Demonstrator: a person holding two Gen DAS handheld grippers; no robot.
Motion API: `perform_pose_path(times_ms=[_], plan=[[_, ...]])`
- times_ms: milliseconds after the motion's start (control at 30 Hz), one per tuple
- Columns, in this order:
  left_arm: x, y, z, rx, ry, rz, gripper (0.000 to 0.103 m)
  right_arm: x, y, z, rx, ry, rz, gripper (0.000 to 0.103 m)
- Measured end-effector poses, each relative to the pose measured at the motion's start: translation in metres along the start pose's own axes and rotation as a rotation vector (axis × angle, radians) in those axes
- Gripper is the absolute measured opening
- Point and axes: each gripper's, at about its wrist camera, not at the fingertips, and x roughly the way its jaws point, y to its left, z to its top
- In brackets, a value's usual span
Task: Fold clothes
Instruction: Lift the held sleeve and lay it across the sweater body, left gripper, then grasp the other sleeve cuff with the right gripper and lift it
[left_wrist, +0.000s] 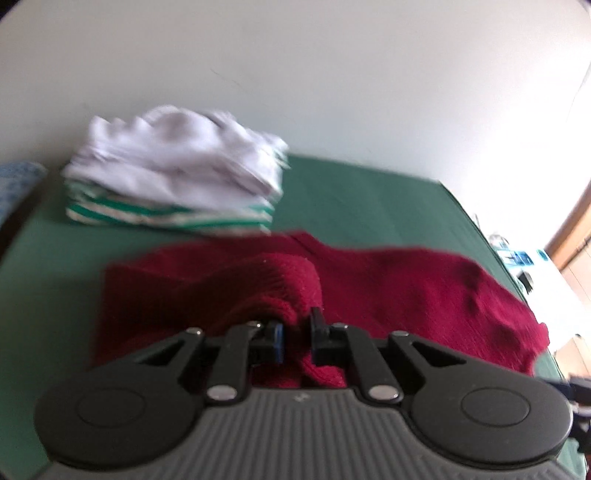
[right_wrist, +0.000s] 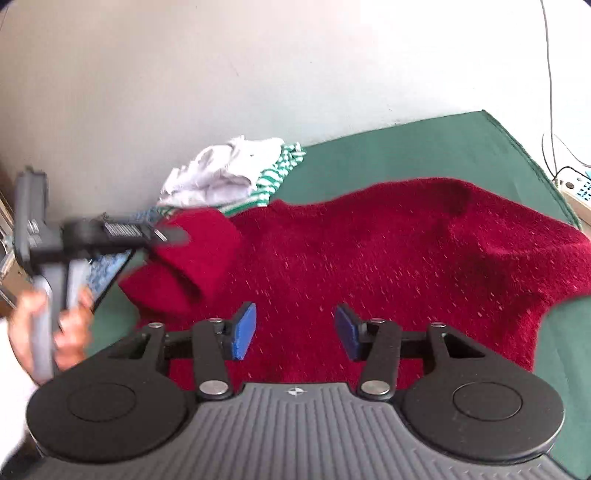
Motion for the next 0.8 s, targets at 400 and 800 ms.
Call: perform_pose_path(times_ms=[400, 800], plan=[[-0.041, -0.004, -0.027, 0.094, 0.014, -0.201, 0.102, 0.045, 0.03, -0.002, -0.281, 0.028, -0.004, 0.056], [-0.061, 0.022, -0.092, 0.209, 0.009, -0.049, 0.101, 0.102, 0.111, 0.001, -0.688, -0.028, 0.038, 0.056]])
